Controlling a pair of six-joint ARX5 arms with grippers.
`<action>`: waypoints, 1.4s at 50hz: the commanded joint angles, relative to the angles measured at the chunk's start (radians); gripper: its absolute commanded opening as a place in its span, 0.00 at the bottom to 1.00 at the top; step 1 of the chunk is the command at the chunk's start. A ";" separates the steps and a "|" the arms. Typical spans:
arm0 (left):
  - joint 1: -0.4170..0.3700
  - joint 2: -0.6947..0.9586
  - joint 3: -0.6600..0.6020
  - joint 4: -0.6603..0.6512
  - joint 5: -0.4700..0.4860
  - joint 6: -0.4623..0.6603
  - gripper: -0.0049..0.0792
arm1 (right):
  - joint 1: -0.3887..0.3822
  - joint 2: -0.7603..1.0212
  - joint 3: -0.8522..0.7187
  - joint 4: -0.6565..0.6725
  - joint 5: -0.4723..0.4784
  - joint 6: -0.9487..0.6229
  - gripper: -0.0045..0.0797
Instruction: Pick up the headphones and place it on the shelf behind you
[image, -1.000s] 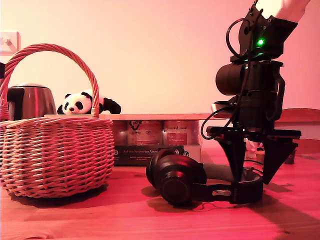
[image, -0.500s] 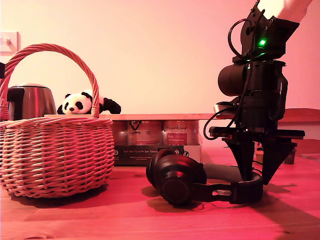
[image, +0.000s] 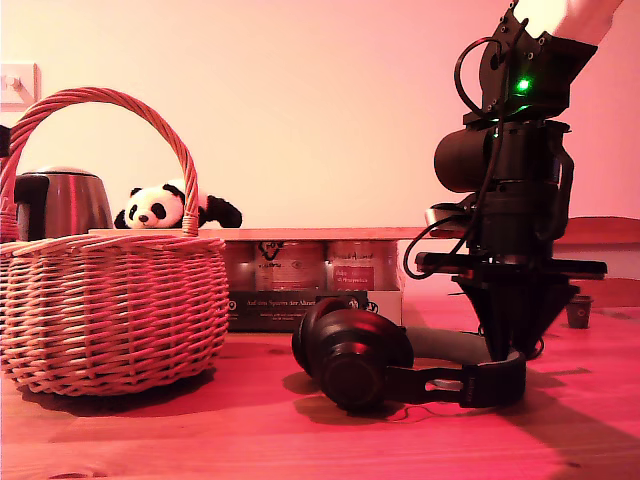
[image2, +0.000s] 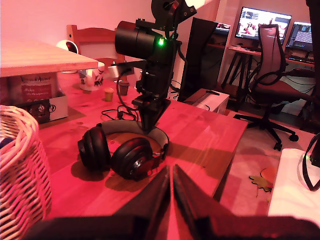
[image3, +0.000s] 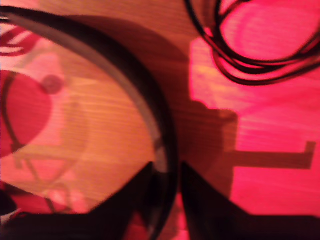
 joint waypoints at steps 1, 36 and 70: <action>-0.002 -0.010 -0.031 0.009 0.000 0.005 0.04 | 0.006 0.020 0.010 0.002 -0.002 -0.003 0.08; -0.002 -0.010 -0.031 0.009 0.000 0.005 0.04 | 0.007 0.017 0.025 -0.079 -0.107 -0.028 0.04; -0.002 -0.010 -0.031 0.009 0.000 0.005 0.04 | 0.005 0.017 0.435 -0.235 -0.133 -0.035 0.04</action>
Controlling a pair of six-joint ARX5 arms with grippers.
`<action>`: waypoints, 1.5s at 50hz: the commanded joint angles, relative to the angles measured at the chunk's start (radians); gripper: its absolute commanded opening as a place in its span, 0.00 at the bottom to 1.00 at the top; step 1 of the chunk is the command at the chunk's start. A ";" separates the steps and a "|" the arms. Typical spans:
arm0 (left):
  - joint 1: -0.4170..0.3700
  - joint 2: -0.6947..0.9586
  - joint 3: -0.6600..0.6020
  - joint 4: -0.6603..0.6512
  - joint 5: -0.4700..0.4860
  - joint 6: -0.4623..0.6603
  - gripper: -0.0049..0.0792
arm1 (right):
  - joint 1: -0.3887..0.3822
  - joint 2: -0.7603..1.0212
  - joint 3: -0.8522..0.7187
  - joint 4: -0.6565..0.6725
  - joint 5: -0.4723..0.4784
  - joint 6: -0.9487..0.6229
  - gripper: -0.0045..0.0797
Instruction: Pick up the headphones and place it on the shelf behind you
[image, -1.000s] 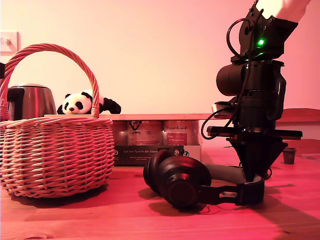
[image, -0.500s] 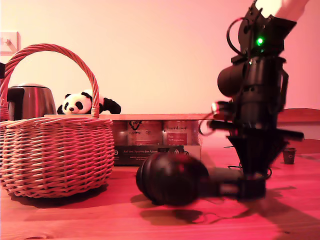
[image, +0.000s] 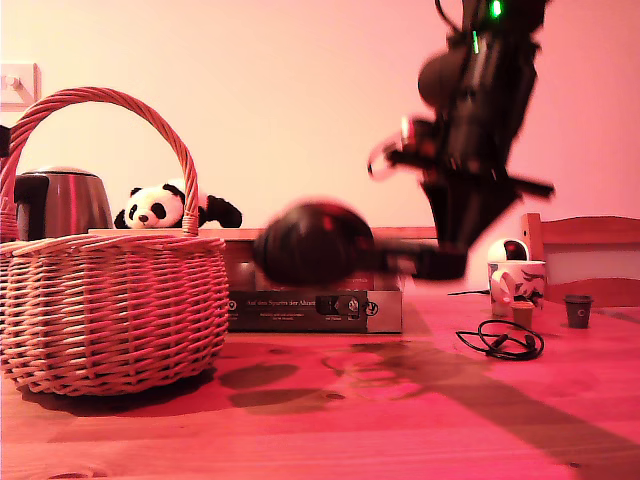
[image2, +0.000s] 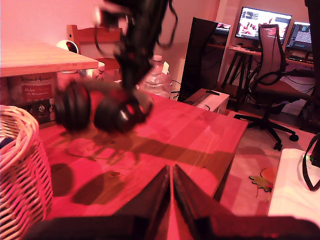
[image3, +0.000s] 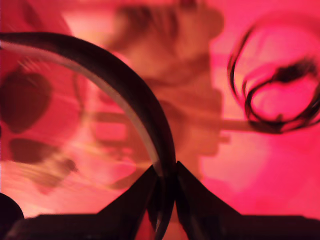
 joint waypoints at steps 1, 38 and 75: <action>-0.002 -0.010 -0.031 0.009 0.000 0.005 0.04 | 0.004 0.008 0.056 0.002 -0.011 -0.005 0.04; -0.002 -0.010 -0.031 0.008 0.000 0.005 0.04 | -0.033 0.010 0.358 0.051 -0.011 0.085 0.04; -0.002 -0.010 -0.031 0.010 0.005 0.004 0.04 | -0.078 0.010 0.369 0.075 -0.027 0.090 0.04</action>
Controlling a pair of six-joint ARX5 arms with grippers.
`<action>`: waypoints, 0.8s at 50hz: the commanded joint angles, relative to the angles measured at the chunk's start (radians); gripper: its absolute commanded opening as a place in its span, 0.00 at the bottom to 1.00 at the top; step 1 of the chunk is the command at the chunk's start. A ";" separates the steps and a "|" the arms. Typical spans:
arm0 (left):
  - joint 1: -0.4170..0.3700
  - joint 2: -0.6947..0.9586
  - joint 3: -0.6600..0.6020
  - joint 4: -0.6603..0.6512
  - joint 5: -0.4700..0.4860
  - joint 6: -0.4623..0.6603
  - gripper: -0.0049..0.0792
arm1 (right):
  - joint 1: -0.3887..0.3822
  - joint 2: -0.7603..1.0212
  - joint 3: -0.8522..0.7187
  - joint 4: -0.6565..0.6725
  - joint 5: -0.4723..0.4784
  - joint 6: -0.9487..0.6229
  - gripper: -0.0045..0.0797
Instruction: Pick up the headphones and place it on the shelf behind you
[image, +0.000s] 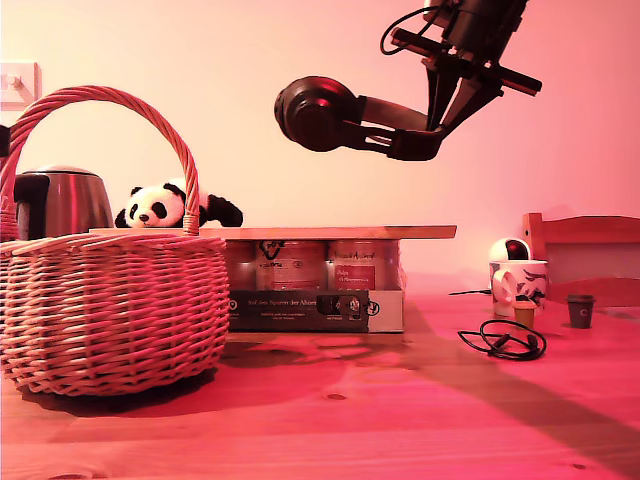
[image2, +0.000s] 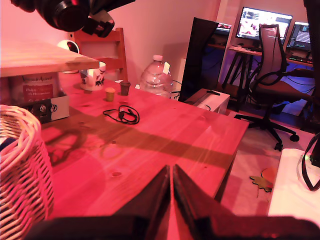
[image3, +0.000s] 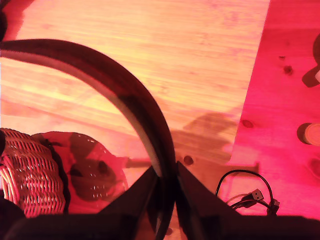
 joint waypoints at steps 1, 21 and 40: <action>-0.002 -0.010 -0.031 0.010 0.005 0.004 0.04 | 0.002 0.010 0.016 0.034 -0.015 0.025 0.04; -0.003 -0.010 -0.031 0.010 0.006 0.004 0.04 | -0.006 0.013 0.016 0.219 -0.051 0.173 0.04; -0.018 -0.010 -0.031 0.009 0.020 0.004 0.04 | -0.009 0.120 0.016 0.342 -0.052 0.277 0.04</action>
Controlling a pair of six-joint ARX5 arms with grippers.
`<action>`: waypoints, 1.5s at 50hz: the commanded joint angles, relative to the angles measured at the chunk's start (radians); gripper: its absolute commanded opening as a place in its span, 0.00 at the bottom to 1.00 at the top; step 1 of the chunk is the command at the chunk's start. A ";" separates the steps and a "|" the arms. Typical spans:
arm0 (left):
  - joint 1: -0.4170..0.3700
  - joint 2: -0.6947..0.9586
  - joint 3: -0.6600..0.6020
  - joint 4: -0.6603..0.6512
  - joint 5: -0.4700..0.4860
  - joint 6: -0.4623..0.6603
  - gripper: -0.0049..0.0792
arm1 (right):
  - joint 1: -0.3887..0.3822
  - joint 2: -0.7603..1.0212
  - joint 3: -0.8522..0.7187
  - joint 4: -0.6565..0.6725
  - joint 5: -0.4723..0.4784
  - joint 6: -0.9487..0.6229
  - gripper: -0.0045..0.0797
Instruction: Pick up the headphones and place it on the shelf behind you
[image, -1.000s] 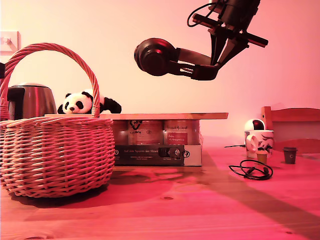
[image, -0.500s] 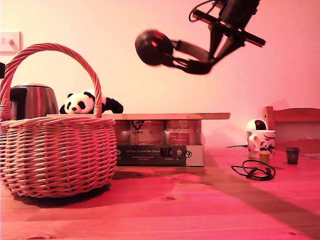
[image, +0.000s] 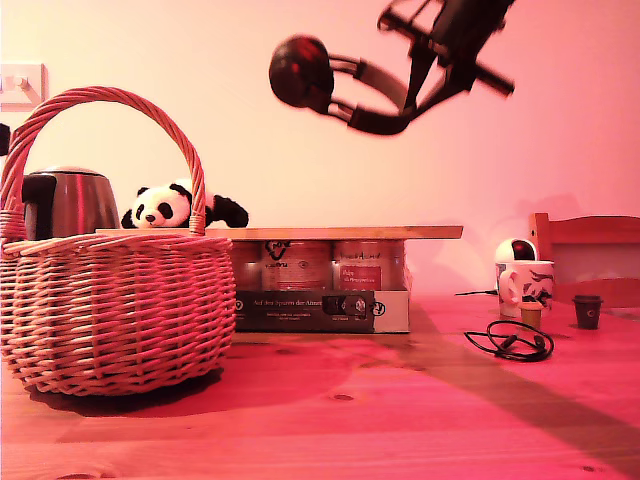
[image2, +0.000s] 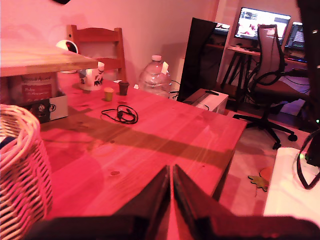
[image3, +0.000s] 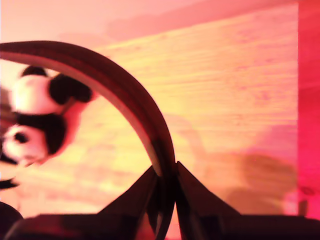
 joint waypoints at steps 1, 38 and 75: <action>-0.010 -0.010 -0.031 0.009 0.003 0.004 0.04 | -0.002 0.063 0.013 0.029 -0.008 0.025 0.04; -0.026 -0.010 -0.031 0.008 0.003 0.005 0.04 | -0.007 0.162 0.014 0.125 0.047 0.154 0.04; -0.026 -0.010 -0.031 0.009 0.003 0.004 0.04 | -0.006 0.162 0.014 0.111 0.083 0.081 0.25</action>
